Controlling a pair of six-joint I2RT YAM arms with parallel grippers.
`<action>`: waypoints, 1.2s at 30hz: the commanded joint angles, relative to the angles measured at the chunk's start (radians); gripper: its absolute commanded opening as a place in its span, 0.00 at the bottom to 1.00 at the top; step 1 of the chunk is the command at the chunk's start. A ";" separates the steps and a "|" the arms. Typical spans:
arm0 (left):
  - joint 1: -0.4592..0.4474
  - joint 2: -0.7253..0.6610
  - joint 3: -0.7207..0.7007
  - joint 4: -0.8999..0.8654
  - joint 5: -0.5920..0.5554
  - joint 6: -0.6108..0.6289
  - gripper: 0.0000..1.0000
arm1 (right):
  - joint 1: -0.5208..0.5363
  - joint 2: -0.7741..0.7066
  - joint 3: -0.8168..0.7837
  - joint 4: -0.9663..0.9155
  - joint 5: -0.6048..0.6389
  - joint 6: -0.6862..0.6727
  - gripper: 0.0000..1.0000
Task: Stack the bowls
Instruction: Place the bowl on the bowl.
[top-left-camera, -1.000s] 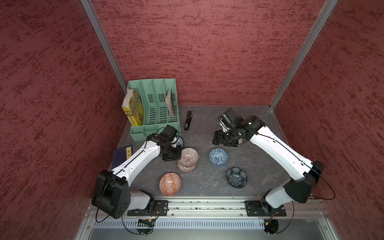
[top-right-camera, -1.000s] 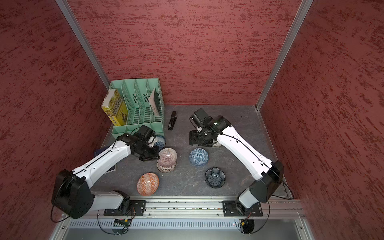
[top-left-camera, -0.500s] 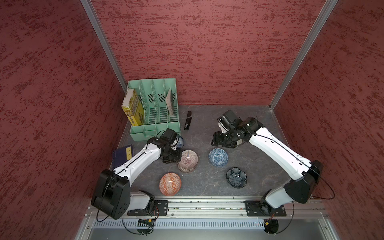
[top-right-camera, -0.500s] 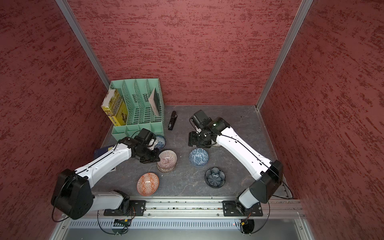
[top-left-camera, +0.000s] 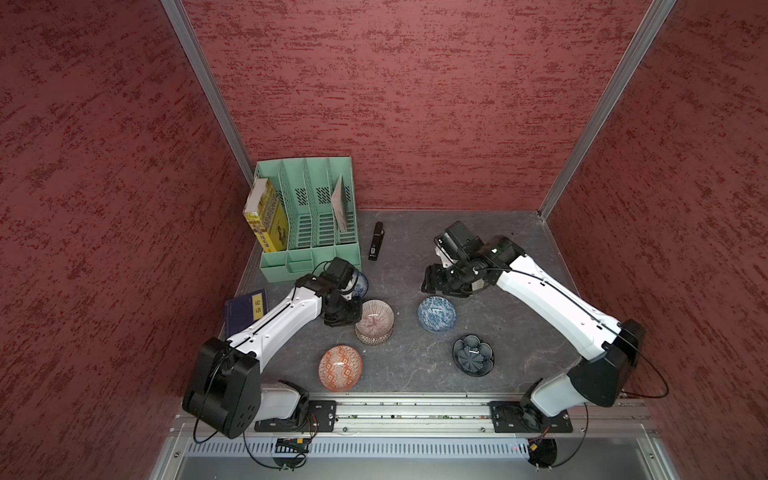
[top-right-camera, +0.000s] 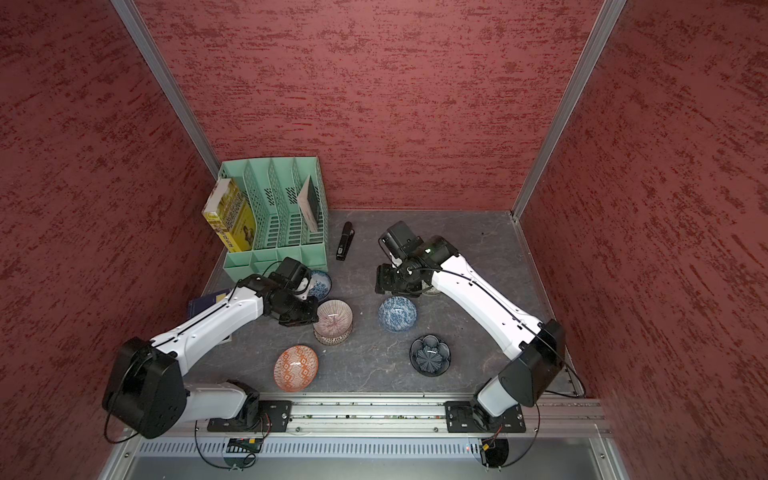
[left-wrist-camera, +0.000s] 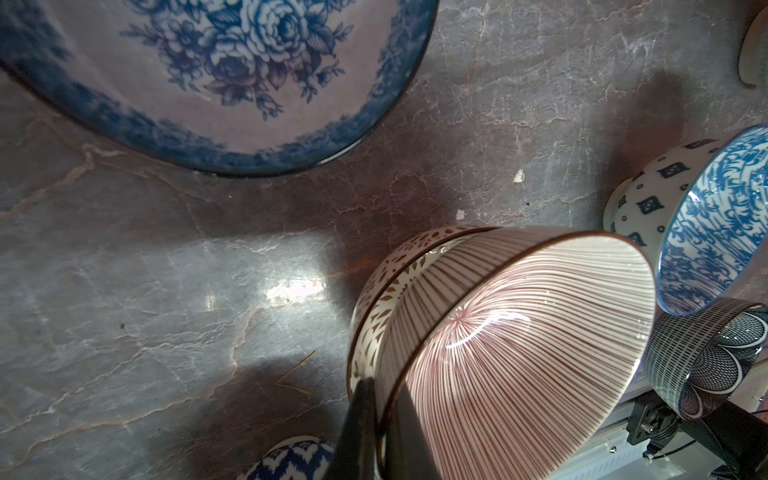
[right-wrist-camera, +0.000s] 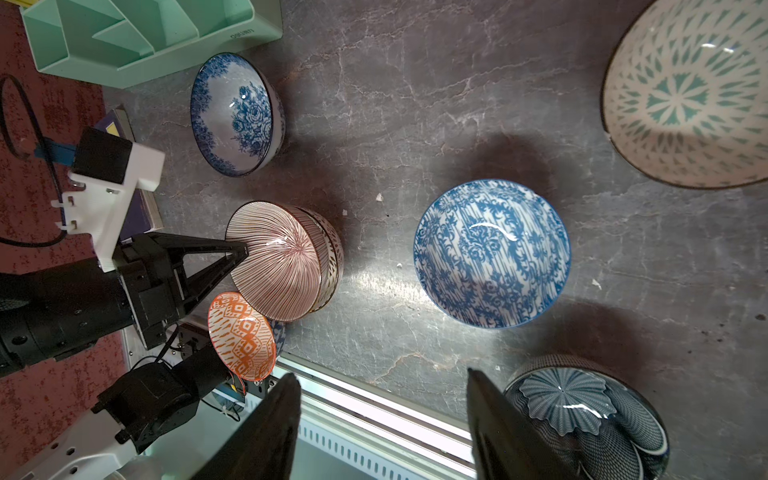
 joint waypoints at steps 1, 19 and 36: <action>-0.007 0.013 -0.003 0.019 0.003 -0.005 0.00 | -0.006 -0.025 -0.010 0.018 -0.005 0.001 0.66; -0.046 0.041 0.000 -0.003 -0.013 -0.027 0.00 | -0.006 -0.023 -0.022 0.026 -0.007 -0.001 0.65; -0.049 0.062 -0.006 0.004 -0.013 -0.034 0.16 | -0.007 -0.023 -0.046 0.037 -0.011 0.005 0.65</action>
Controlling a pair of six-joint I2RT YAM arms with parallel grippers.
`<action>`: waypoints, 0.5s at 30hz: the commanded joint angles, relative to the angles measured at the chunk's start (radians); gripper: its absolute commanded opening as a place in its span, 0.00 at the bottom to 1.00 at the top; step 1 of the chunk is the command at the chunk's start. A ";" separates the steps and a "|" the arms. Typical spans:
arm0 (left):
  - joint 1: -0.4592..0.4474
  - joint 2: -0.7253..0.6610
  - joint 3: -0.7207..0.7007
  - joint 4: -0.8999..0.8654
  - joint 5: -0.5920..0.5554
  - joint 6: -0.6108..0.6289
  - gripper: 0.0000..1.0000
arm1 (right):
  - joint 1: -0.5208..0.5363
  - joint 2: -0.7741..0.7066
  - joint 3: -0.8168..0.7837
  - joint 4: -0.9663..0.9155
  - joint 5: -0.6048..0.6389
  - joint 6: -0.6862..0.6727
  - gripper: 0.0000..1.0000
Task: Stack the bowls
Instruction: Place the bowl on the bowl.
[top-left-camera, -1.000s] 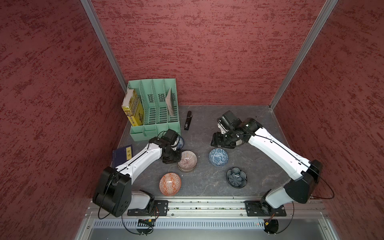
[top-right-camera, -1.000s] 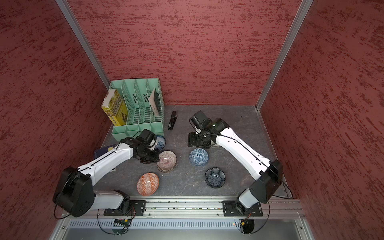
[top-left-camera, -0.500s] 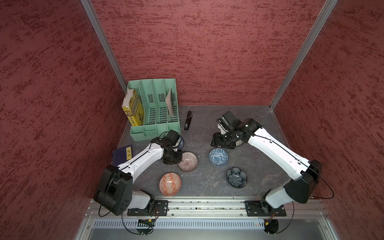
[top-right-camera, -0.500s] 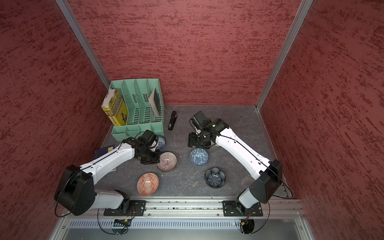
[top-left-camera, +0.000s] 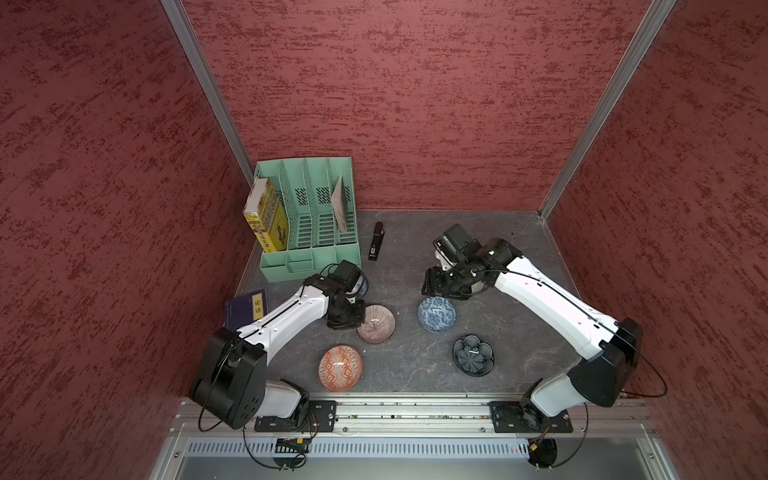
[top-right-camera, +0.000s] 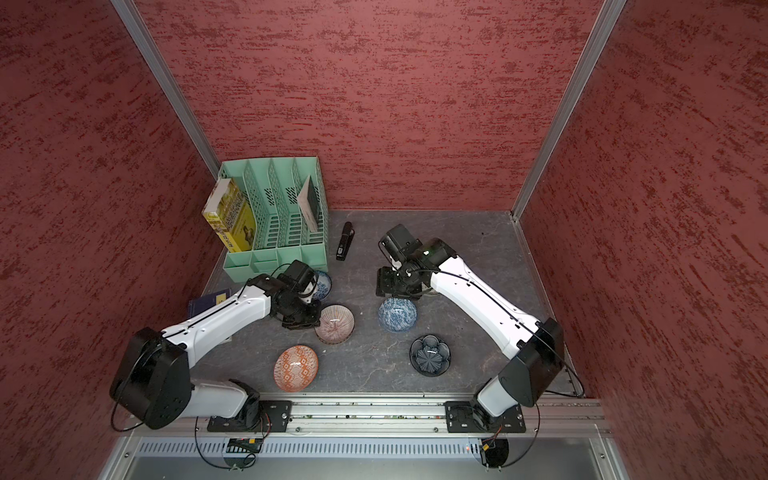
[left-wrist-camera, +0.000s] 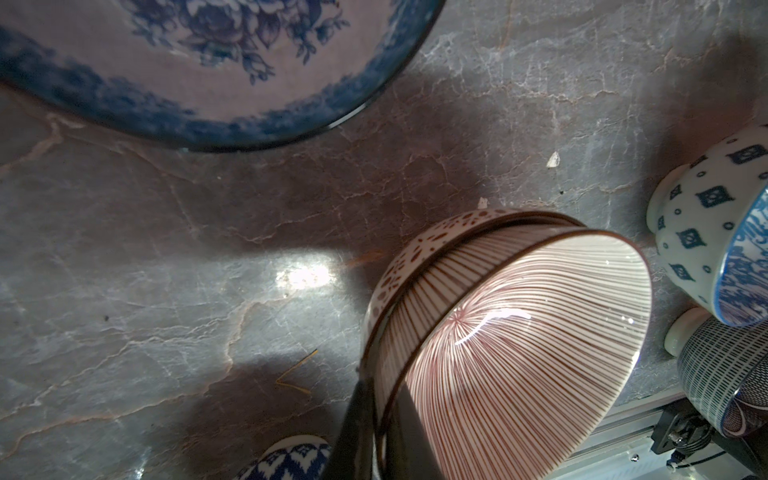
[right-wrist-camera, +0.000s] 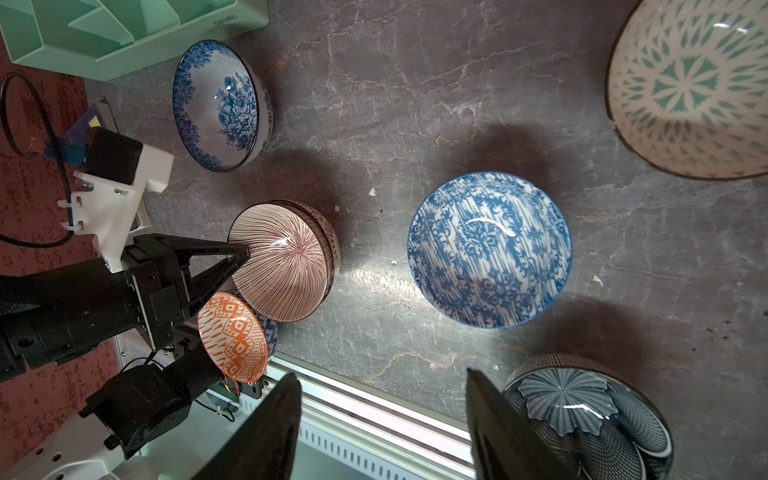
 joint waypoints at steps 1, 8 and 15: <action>-0.005 0.015 -0.005 0.012 0.018 -0.005 0.19 | -0.005 -0.023 -0.006 0.020 -0.006 0.001 0.65; -0.005 0.005 0.011 -0.011 0.021 -0.006 0.48 | -0.005 -0.023 -0.013 0.019 -0.004 -0.002 0.66; -0.010 -0.054 0.027 -0.069 0.029 -0.025 0.53 | -0.005 -0.026 -0.013 0.020 -0.002 0.000 0.66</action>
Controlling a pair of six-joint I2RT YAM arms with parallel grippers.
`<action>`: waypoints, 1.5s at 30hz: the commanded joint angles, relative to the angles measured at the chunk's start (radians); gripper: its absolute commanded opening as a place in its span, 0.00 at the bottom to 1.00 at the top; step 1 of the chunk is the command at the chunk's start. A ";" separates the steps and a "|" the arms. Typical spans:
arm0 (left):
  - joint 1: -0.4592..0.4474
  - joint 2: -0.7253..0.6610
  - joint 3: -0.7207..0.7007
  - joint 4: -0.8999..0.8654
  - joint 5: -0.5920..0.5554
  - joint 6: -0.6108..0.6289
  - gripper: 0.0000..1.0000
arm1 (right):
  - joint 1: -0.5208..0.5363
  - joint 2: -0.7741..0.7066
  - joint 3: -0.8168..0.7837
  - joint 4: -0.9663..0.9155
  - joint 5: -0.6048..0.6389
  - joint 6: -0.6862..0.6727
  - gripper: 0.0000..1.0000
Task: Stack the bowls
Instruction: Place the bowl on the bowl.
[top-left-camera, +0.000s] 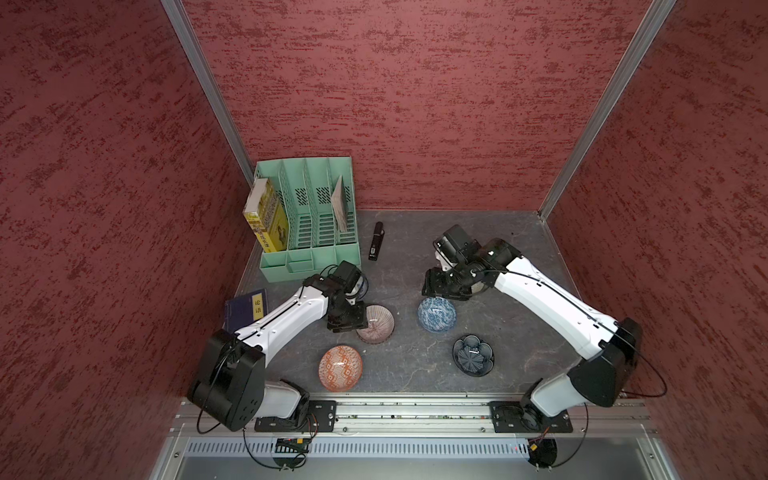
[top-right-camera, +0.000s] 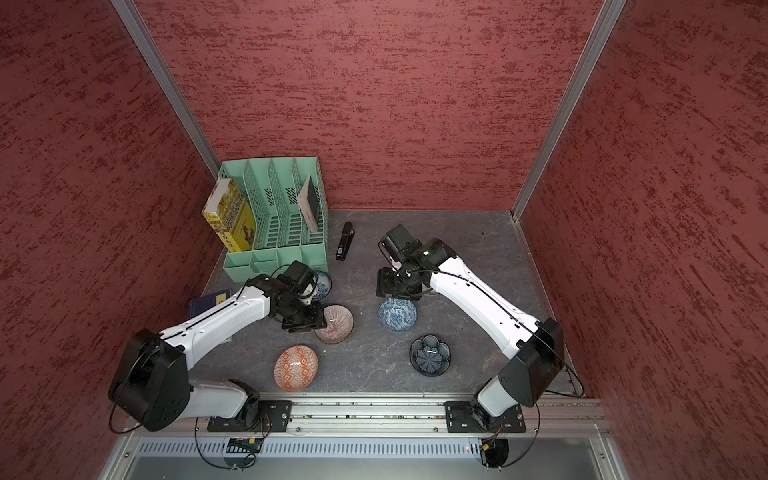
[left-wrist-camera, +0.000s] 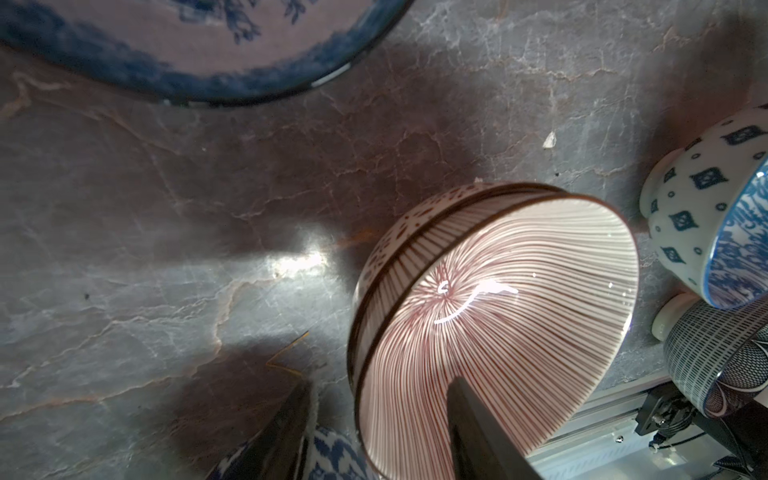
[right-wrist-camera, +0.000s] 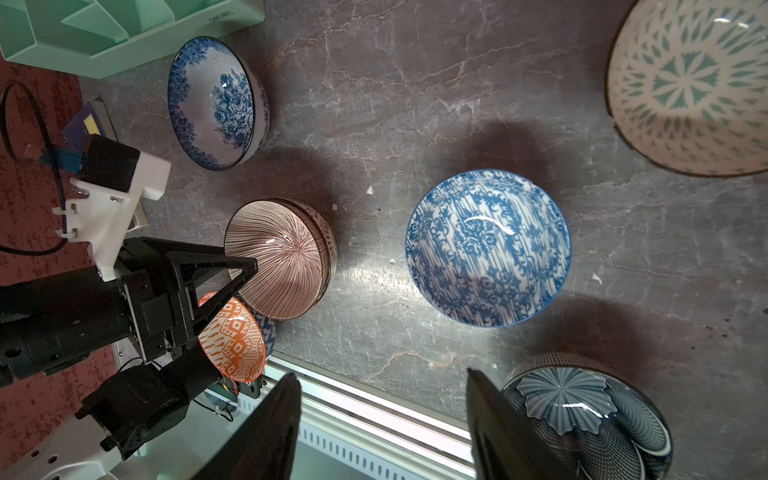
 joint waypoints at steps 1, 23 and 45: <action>-0.006 -0.033 0.031 -0.040 0.004 -0.012 0.53 | -0.006 -0.024 -0.006 0.019 -0.003 -0.001 0.66; -0.019 -0.039 0.020 -0.069 0.059 -0.029 0.19 | -0.006 -0.022 -0.019 0.025 -0.005 -0.002 0.66; -0.046 -0.005 0.018 -0.072 0.049 -0.028 0.14 | -0.005 -0.026 -0.050 0.041 -0.005 -0.003 0.66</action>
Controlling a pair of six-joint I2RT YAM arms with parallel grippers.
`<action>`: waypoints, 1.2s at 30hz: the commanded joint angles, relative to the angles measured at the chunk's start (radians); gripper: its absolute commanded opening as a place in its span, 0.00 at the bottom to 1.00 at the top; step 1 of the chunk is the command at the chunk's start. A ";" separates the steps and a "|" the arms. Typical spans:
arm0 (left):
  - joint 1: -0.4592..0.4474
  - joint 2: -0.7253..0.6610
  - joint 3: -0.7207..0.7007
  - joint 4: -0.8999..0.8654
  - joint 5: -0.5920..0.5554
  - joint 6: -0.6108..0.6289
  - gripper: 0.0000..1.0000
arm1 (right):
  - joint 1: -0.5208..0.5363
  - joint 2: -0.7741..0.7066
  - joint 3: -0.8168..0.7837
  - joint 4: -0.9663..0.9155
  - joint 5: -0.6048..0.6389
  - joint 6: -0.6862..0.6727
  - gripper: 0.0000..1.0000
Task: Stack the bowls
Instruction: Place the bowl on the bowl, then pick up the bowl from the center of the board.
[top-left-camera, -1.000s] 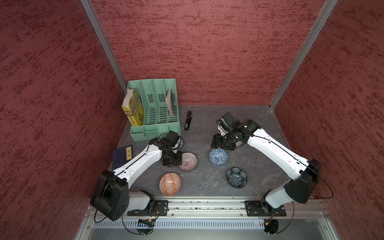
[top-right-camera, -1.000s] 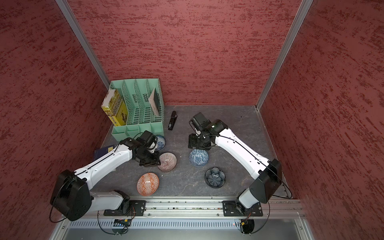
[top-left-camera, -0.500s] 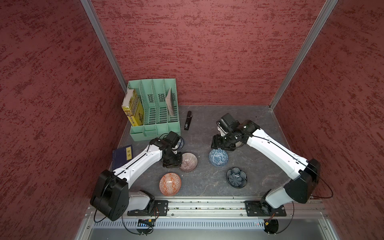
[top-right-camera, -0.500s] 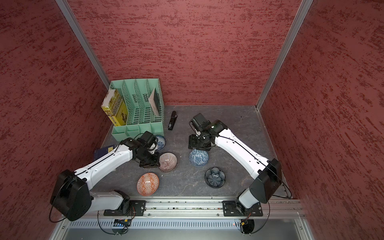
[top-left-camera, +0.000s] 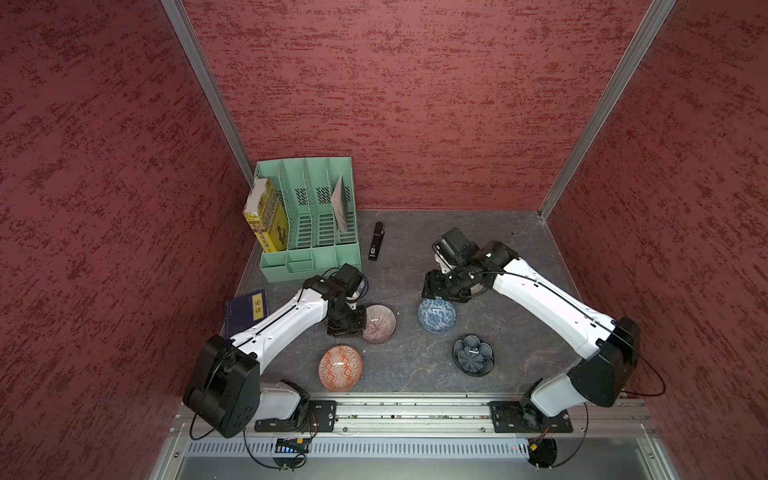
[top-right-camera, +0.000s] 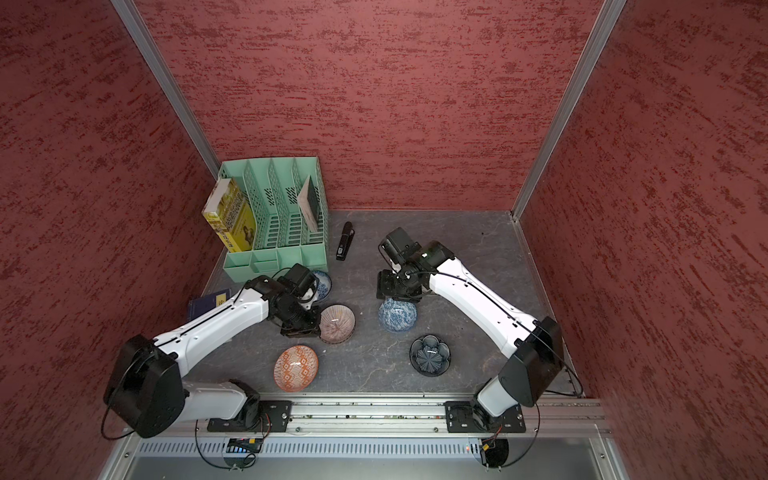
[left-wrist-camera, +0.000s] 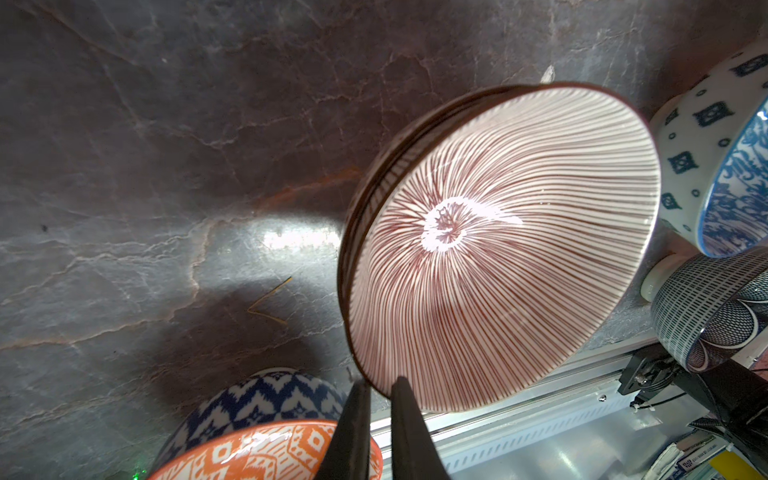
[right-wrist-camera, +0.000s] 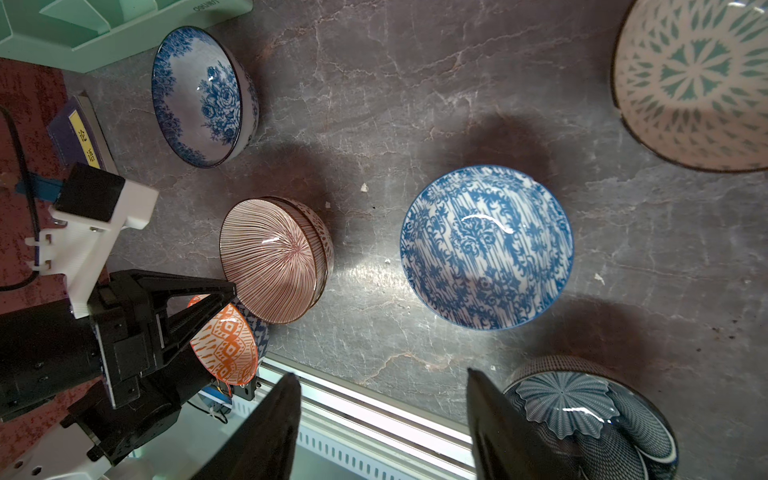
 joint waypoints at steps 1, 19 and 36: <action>-0.010 0.012 0.009 0.004 0.005 0.007 0.14 | -0.006 -0.027 -0.012 0.017 -0.002 -0.002 0.66; -0.007 -0.068 0.015 0.000 -0.056 -0.006 0.12 | -0.007 -0.016 -0.039 0.013 0.044 -0.012 0.66; 0.125 -0.238 0.019 0.011 -0.035 -0.004 0.43 | -0.427 0.012 -0.164 0.105 0.163 -0.047 0.49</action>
